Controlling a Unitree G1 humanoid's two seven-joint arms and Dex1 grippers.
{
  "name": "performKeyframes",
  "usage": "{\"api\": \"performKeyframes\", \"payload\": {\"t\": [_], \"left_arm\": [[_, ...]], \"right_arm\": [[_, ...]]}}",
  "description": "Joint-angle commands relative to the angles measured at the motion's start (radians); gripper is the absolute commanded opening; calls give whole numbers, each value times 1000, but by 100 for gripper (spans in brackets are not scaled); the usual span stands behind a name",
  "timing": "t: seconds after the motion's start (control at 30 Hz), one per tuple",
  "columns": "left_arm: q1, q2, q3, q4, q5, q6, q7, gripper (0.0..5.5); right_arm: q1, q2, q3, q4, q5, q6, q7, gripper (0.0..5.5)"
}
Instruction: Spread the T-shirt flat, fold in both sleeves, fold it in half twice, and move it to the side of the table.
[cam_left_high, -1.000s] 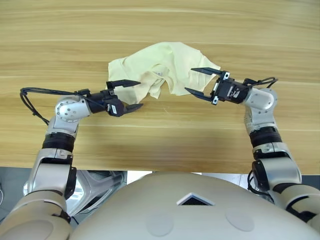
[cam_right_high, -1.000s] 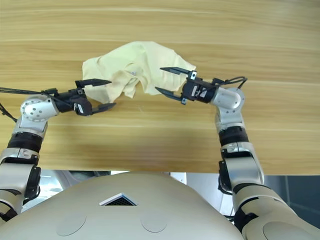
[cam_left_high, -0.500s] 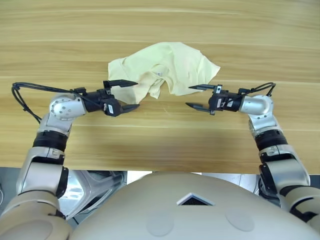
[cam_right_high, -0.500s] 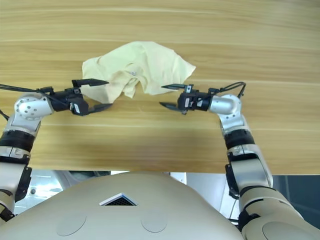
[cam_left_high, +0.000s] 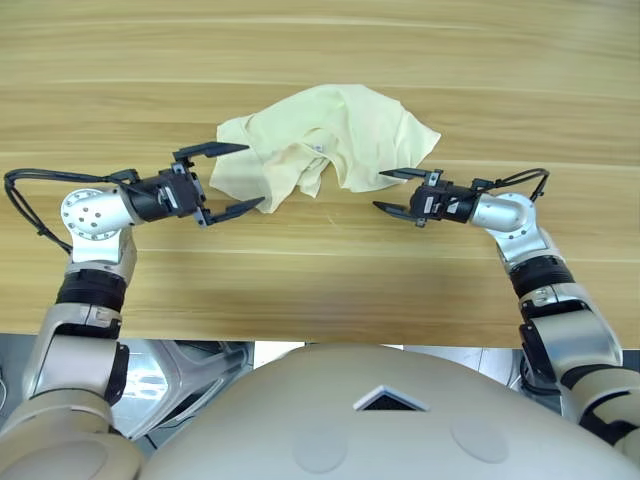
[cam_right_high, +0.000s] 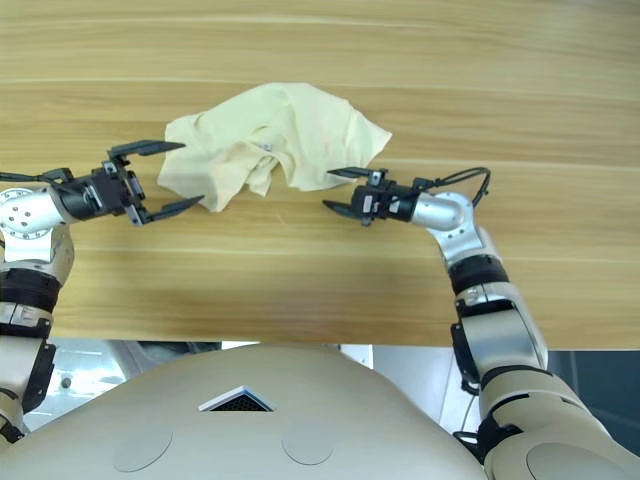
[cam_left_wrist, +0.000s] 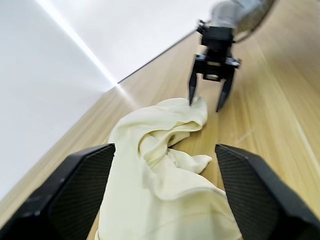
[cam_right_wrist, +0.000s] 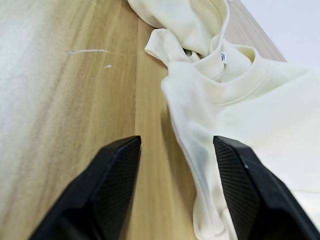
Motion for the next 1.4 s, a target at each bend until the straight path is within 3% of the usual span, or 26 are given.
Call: {"api": "performKeyframes", "payload": {"t": [0.03, 0.37, 0.8, 1.23, 1.4], "left_arm": [[-57, -50, 32, 137, 13, 75, -96, 371], [-116, -119, 59, 354, 166, 120, -178, 371], [-91, -164, 65, 325, 301, 80, -116, 371], [-81, -187, 67, 323, 330, 47, -68, 163], [-87, -190, 69, 332, 340, 43, -48, 87]], "right_arm": [[-5, -8, 17, -2, -7, -1, -12, 269], [3, -14, 33, -11, -3, 0, -29, 269], [-4, -13, 52, -11, -34, 26, -72, 269], [-5, -11, 65, -5, -49, 29, -94, 41], [-6, -9, 67, 3, -52, 30, -98, 0]]}}
